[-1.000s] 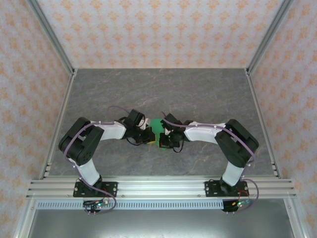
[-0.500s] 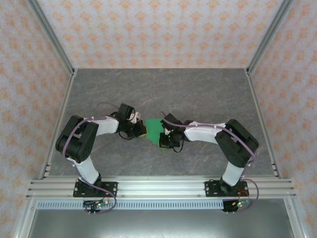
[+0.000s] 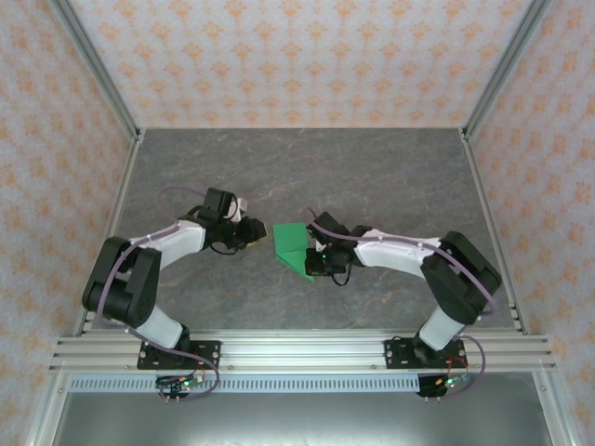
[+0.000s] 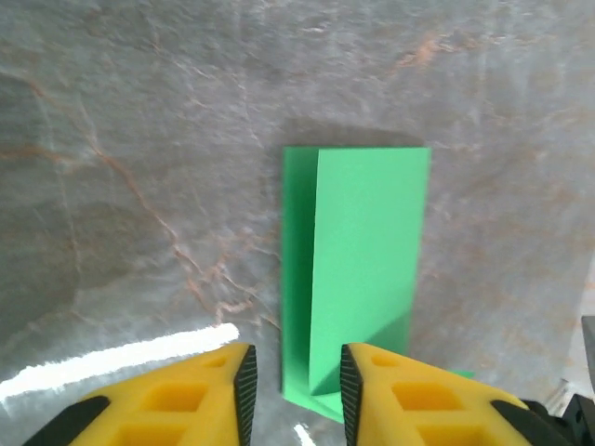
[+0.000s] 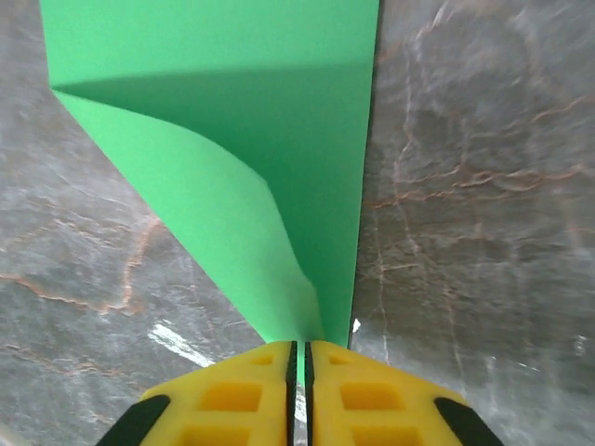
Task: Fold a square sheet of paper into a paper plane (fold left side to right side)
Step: Third fold the triangle at the center of the table, then fourth fold the wing at the center of the table.
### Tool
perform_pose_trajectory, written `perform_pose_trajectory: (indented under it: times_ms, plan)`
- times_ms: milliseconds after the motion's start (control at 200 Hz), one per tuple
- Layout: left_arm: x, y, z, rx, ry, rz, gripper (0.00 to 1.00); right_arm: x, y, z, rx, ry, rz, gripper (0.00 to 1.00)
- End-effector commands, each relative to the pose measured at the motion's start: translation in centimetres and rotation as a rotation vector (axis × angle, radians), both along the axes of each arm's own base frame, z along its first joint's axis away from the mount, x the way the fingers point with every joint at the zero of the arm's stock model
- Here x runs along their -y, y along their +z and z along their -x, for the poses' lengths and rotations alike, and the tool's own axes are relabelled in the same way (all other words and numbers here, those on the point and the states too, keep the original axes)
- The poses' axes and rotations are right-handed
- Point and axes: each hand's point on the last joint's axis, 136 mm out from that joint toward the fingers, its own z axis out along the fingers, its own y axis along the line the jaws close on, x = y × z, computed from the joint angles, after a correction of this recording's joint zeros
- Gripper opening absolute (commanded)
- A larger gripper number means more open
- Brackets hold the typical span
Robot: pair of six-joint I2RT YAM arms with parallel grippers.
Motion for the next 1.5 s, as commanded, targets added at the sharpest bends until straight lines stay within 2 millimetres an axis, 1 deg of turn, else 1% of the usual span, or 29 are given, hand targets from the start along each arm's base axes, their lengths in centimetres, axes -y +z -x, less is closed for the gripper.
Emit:
perform_pose_trajectory:
  times_ms: [0, 80, 150, 270, 385, 455, 565, 651, 781, 1051, 1251, 1346, 1491]
  plan:
    - [1.3, 0.1, 1.2, -0.027, 0.01, 0.073, 0.4, 2.0, 1.7, -0.6, 0.148, 0.035, 0.102, 0.19]
    - [2.6, 0.1, 1.6, -0.043, -0.003, 0.105, 0.46, 2.1, 2.9, -0.7, 0.239, 0.068, 0.141, 0.25]
    - [3.5, -0.1, 1.6, -0.056, -0.009, 0.114, 0.48, 1.6, 3.7, -0.6, 0.3, 0.102, 0.16, 0.31]
    - [4.6, -0.5, 1.1, -0.071, -0.01, 0.121, 0.5, 0.4, 4.4, -0.3, 0.357, 0.144, 0.156, 0.35]
    - [6.0, -1.1, 0.9, -0.088, -0.034, 0.132, 0.5, -1.1, 4.2, 0.1, 0.39, 0.194, 0.155, 0.36]
    - [6.5, -1.4, 0.6, -0.098, -0.035, 0.135, 0.49, -1.7, 3.7, 0.3, 0.405, 0.224, 0.177, 0.38]
    - [7.0, -1.1, -0.1, -0.091, -0.02, 0.156, 0.48, -2.4, 2.7, 0.3, 0.408, 0.262, 0.2, 0.39]
    - [7.2, -0.7, -0.6, -0.083, -0.015, 0.167, 0.48, -2.4, 1.9, 0.0, 0.407, 0.274, 0.231, 0.4]
    - [7.6, 0.2, -1.0, -0.079, -0.012, 0.191, 0.48, -2.6, 1.0, -0.6, 0.416, 0.287, 0.268, 0.4]
    - [7.8, 1.4, -1.2, -0.084, -0.001, 0.212, 0.48, -3.1, 0.1, -1.6, 0.429, 0.311, 0.326, 0.4]
    - [7.7, 1.9, -1.3, -0.081, 0.004, 0.208, 0.48, -2.6, -0.3, -2.2, 0.44, 0.3, 0.379, 0.38]
    - [7.7, 2.1, -1.3, -0.079, 0.005, 0.205, 0.49, -2.3, -0.7, -2.2, 0.436, 0.296, 0.397, 0.35]
    - [7.5, 2.2, -1.3, -0.076, 0.006, 0.19, 0.49, -2.3, -0.7, -2.1, 0.43, 0.296, 0.391, 0.26]
